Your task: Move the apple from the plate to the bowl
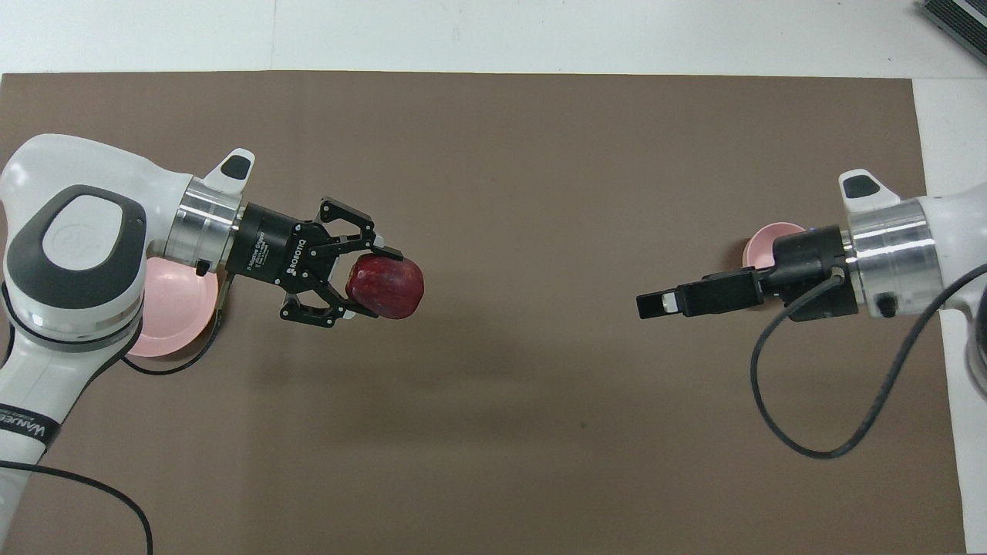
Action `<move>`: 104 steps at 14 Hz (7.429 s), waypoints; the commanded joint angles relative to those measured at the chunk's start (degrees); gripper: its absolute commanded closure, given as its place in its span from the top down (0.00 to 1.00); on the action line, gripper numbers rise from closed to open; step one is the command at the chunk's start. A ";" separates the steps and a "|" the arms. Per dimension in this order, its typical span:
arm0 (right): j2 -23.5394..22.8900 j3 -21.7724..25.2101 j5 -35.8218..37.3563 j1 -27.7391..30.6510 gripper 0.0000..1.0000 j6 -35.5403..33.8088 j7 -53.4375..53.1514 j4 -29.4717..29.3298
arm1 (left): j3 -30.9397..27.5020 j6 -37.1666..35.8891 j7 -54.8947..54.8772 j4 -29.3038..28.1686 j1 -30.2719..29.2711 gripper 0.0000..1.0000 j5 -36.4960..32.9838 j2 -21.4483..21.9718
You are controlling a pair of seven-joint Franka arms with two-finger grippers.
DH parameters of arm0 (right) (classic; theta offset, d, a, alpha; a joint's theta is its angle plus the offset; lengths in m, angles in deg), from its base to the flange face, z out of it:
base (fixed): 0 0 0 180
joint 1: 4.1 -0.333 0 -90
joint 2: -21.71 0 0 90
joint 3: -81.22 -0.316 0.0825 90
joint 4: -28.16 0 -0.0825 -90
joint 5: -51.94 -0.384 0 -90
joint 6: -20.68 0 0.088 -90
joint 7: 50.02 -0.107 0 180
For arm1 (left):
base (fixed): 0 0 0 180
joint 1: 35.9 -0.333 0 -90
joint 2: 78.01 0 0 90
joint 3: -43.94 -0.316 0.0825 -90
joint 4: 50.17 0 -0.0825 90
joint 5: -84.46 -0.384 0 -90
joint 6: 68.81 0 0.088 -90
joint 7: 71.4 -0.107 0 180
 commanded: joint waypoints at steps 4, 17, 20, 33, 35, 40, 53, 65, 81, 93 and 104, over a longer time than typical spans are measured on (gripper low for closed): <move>1.02 -0.05 -7.87 -3.32 1.00 6.84 2.74 5.49 | 0.12 6.25 1.20 -3.70 4.36 0.00 7.50 2.59; -0.29 -0.14 -12.88 -7.11 1.00 11.33 3.36 7.08 | 4.33 20.85 0.42 -11.79 15.00 0.00 36.00 7.43; -0.29 -0.05 -12.97 -6.66 1.00 10.01 1.86 6.99 | 5.22 22.34 0.33 -11.70 16.23 0.00 38.19 6.90; -0.12 0.12 -8.84 -5.61 1.00 5.00 1.68 6.99 | 6.45 21.82 1.12 -11.88 17.29 0.00 38.90 7.43; -0.20 0.12 -8.67 -5.61 0.75 5.00 1.07 6.99 | 6.45 21.82 1.03 -11.88 17.29 0.00 38.90 7.43; -0.82 0.12 -6.03 -5.96 0.00 4.03 -1.57 5.85 | 6.45 21.99 1.03 -11.97 17.64 0.00 38.90 7.43; -4.59 0.39 6.42 -1.13 0.00 0.34 0.53 0.32 | 5.66 21.03 0.86 -10.21 13.78 1.00 27.42 5.93; -14.43 0.04 61.78 0.63 0.00 16.13 4.76 -3.64 | 5.57 20.94 -0.55 -6.26 5.68 1.00 -24.43 6.46; -22.70 -0.05 82.30 3.00 0.00 31.89 5.46 -1.80 | -5.58 10.74 -31.10 3.76 2.08 1.00 -50.99 7.60; -24.02 -0.14 81.43 3.97 0.78 33.74 4.76 -0.66 | -8.14 1.44 -50.30 13.34 -2.04 1.00 -62.26 9.36; -23.24 -0.14 80.12 3.88 1.00 32.24 4.58 -2.24 | -7.07 -11.48 -37.55 18.88 -1.18 1.00 -60.95 9.98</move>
